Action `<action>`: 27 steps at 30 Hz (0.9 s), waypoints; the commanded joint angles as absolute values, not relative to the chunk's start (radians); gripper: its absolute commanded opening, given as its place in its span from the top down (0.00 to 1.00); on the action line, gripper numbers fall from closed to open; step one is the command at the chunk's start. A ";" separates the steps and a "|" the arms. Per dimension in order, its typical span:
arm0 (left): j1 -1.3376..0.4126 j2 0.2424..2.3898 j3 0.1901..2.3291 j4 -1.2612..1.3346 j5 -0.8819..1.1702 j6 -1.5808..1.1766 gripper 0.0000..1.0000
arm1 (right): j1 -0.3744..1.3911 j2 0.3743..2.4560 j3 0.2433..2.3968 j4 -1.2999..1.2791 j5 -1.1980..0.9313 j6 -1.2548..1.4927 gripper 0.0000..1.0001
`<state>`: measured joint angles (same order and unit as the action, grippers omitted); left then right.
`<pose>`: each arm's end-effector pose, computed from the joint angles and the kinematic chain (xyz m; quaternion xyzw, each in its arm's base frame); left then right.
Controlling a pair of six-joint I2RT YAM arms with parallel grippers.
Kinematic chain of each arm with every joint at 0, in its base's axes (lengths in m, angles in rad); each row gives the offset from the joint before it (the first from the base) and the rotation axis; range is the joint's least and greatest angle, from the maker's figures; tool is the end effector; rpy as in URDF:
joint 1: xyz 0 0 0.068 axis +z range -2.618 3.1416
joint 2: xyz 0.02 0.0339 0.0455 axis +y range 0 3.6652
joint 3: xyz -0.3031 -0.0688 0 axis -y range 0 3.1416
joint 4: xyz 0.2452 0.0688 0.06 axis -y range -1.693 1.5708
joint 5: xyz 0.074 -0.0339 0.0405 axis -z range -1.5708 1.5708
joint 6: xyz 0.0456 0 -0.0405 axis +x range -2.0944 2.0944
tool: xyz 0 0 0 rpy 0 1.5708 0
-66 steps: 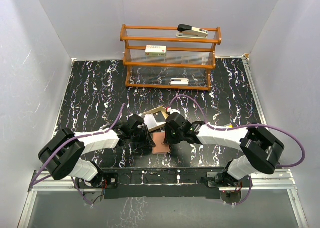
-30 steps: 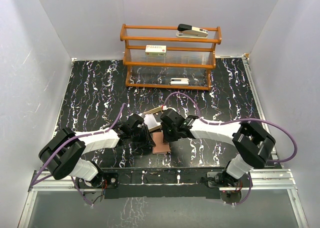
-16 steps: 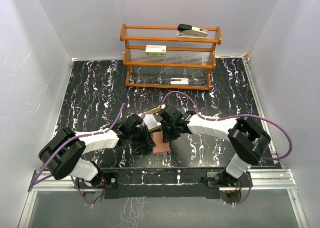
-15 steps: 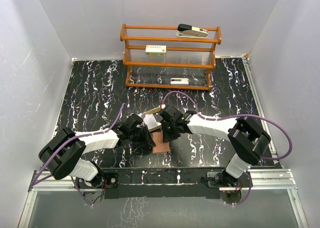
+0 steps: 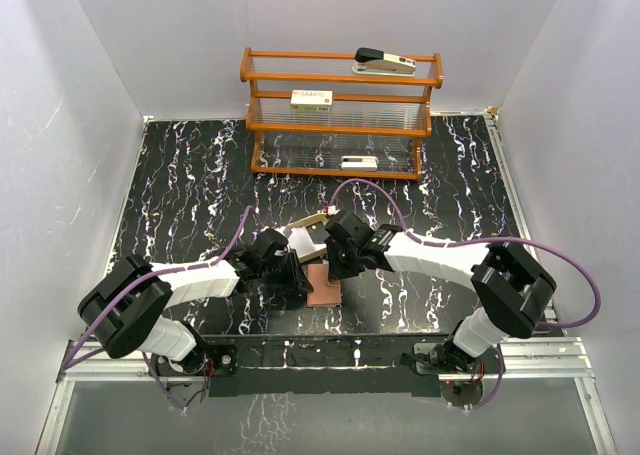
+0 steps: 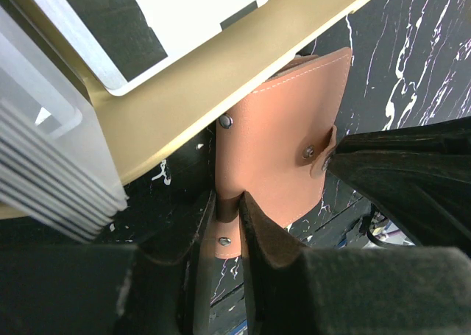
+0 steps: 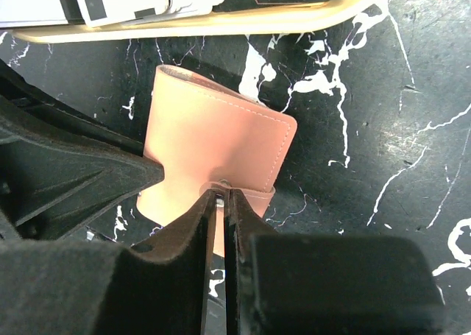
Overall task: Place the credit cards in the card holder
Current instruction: Close the card holder at the center of the board.
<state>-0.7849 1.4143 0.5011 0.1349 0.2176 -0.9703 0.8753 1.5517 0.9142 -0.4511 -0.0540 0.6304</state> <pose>0.1731 -0.1868 0.1723 -0.0432 0.9170 -0.3591 0.1681 0.1919 0.2337 0.2129 -0.1250 0.9627 0.1823 0.1563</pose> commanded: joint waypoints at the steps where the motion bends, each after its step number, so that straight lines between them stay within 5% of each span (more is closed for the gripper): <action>1: -0.801 1.438 0.473 0.053 0.167 -0.956 0.84 | 0.879 1.500 0.891 -0.382 -0.016 0.644 0.91; 27: -0.800 1.458 0.461 0.098 0.198 -0.943 0.84 | 0.922 1.447 0.824 -0.282 0.017 0.707 0.93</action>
